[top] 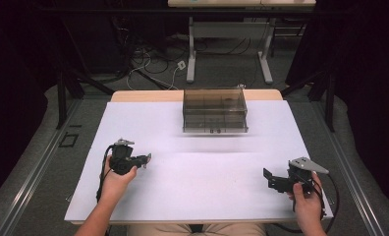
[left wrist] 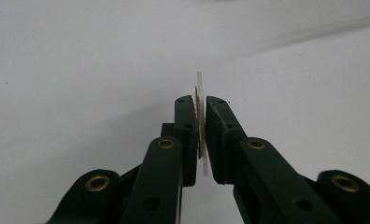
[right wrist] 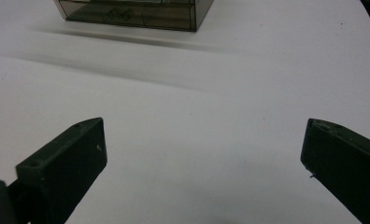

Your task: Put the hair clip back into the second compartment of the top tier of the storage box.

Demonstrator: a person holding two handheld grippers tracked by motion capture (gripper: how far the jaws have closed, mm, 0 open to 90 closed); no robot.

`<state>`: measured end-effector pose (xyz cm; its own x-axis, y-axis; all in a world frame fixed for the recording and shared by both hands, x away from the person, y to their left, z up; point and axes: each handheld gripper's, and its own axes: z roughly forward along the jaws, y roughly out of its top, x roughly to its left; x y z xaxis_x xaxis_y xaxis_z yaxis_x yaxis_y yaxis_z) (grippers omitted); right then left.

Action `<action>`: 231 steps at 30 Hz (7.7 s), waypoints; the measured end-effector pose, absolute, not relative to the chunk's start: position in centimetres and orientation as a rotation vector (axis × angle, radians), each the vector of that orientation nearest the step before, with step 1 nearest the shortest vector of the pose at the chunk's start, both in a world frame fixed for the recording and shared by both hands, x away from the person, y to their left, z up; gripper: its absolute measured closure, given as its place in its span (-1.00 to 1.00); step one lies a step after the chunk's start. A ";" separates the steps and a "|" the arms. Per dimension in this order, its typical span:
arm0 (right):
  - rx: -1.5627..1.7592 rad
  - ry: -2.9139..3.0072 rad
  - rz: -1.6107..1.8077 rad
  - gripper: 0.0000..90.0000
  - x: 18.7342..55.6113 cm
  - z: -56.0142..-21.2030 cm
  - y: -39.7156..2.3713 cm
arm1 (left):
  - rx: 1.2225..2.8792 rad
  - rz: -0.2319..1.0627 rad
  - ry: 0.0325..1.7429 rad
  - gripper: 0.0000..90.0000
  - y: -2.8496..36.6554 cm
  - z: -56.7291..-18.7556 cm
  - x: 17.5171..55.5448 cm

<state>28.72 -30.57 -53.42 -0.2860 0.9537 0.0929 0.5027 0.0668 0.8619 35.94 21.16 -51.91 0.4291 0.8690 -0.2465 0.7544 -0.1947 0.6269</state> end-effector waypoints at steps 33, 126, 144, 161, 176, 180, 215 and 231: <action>1.453 1.845 1.145 -1.00 29.1 -53.6 -30.5 | 1.848 0.316 1.304 0.86 20.5 -48.5 36.4; 1.460 1.824 1.169 -0.99 28.4 -53.4 -31.2 | 1.933 0.296 1.000 0.86 4.6 -41.9 43.2; 1.458 1.843 1.166 -0.99 28.6 -53.4 -31.1 | 1.924 0.306 1.013 0.86 2.8 -42.9 44.3; 1.453 1.849 1.168 -0.99 28.7 -53.6 -31.0 | 1.935 0.328 1.008 0.86 1.4 -44.8 45.4; 1.447 1.864 1.154 -0.99 28.7 -53.7 -31.0 | 1.966 0.388 0.975 0.86 0.6 -46.1 45.9; 1.447 1.863 1.157 -0.99 28.8 -53.7 -31.0 | 1.958 0.383 0.977 0.86 0.4 -46.3 45.9; 1.444 1.848 1.170 -0.99 28.8 -53.8 -30.9 | 1.932 0.426 1.012 0.35 0.2 -46.7 45.7; 1.450 1.859 1.165 -0.99 28.7 -53.7 -30.8 | 1.912 0.499 1.006 -0.28 1.3 -45.4 44.7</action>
<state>28.74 -30.77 -53.71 -0.3030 0.9466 0.1105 0.5125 0.0641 0.8563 44.71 1.27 -45.39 0.5887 0.8067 -0.0515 0.4475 -0.2722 0.8519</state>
